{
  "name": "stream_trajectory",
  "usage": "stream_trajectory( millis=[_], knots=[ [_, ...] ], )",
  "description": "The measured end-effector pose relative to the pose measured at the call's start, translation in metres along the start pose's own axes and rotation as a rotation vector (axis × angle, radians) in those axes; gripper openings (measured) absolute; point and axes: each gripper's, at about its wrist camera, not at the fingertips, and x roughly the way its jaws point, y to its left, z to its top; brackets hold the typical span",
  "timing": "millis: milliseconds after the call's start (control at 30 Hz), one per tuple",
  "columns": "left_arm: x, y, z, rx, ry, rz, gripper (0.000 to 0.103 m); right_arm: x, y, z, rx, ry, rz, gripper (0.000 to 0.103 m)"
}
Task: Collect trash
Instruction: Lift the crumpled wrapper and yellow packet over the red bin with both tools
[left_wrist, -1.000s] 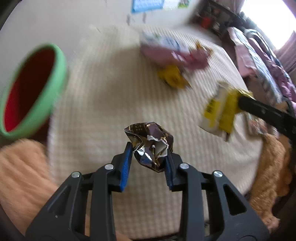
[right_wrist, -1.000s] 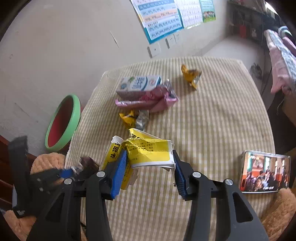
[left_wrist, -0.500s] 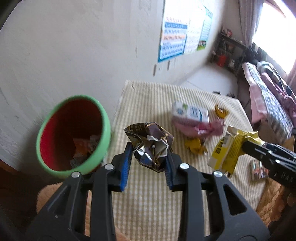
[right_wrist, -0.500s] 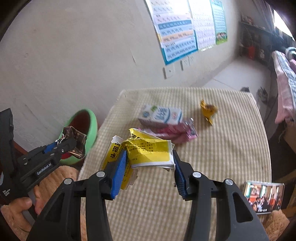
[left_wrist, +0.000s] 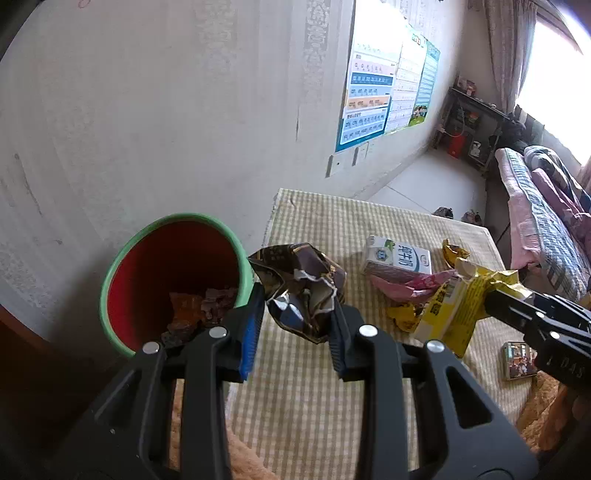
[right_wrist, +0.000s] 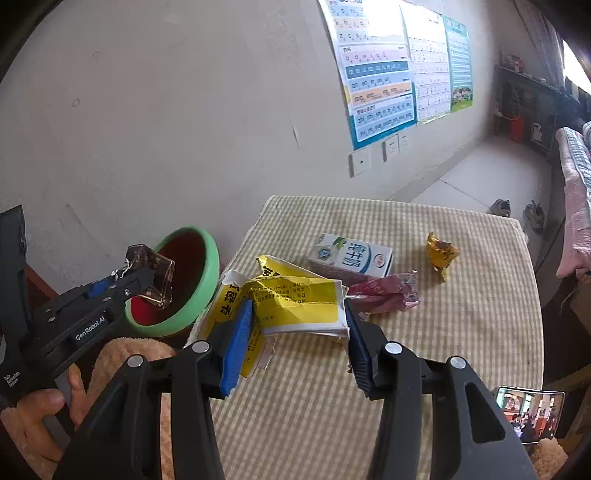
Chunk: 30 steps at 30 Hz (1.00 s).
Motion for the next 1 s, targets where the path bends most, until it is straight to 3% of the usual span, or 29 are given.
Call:
stream_trajectory(
  millis=[667,1000],
  knots=[
    [0.014,0.049,-0.008,-0.087,0.026,0.065,0.031,0.036,0.042,0.012,-0.086,0.049,0.059,0.047],
    [0.027,0.114,-0.009,-0.181,0.05,0.168,0.031,0.071,0.088,0.041,-0.197,0.061,0.107,0.047]
  ],
)
